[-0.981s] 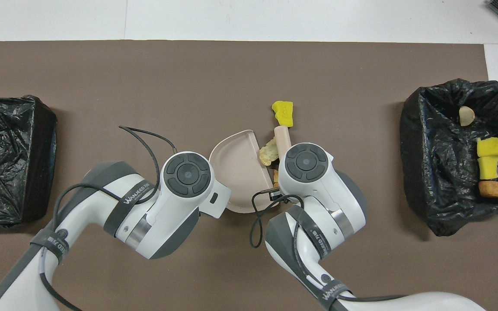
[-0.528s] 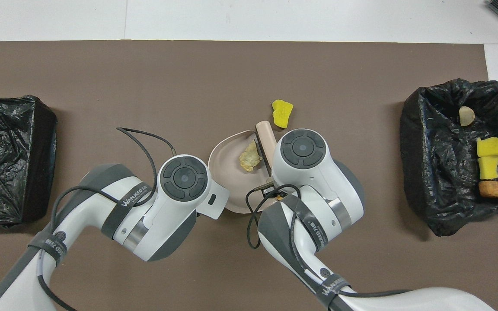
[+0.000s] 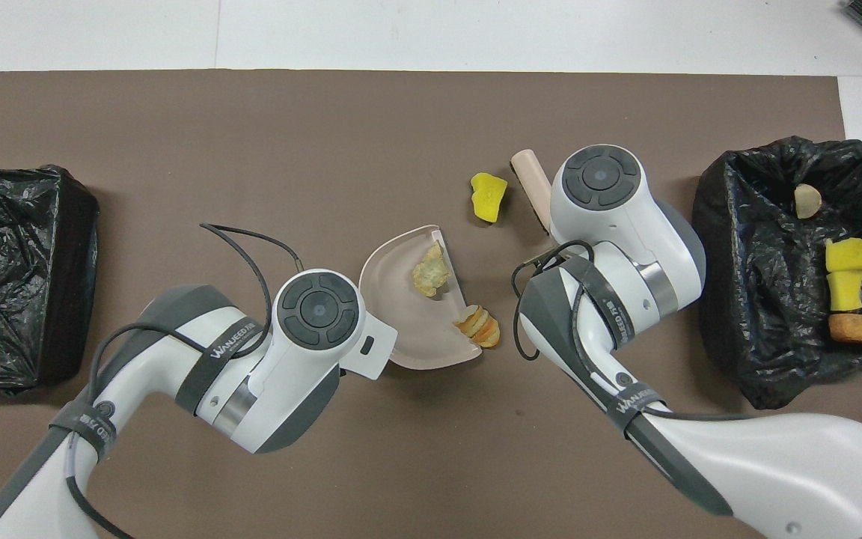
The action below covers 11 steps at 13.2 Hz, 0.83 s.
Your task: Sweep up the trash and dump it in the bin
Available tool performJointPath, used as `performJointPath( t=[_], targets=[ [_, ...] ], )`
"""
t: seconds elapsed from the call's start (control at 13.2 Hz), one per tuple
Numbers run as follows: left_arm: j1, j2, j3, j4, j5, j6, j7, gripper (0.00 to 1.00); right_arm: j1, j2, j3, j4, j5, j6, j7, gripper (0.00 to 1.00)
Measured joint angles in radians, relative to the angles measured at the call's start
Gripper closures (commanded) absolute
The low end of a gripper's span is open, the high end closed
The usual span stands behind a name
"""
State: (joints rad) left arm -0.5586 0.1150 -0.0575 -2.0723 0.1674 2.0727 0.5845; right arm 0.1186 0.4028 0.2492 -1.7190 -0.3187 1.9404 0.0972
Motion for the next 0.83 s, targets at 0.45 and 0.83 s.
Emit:
performJointPath(
  t=[0.45, 0.83],
  targets=[
    [0.0, 0.0, 0.0, -0.001, 0.0, 0.0, -0.041, 1.0, 0.025, 0.072, 0.04, 0.061, -0.019, 0.001, -0.136, 1.0],
    [0.0, 0.0, 0.0, -0.003, 0.0, -0.002, -0.068, 1.0, 0.042, 0.025, 0.14, -0.029, -0.012, -0.004, -0.174, 1.0]
  ],
)
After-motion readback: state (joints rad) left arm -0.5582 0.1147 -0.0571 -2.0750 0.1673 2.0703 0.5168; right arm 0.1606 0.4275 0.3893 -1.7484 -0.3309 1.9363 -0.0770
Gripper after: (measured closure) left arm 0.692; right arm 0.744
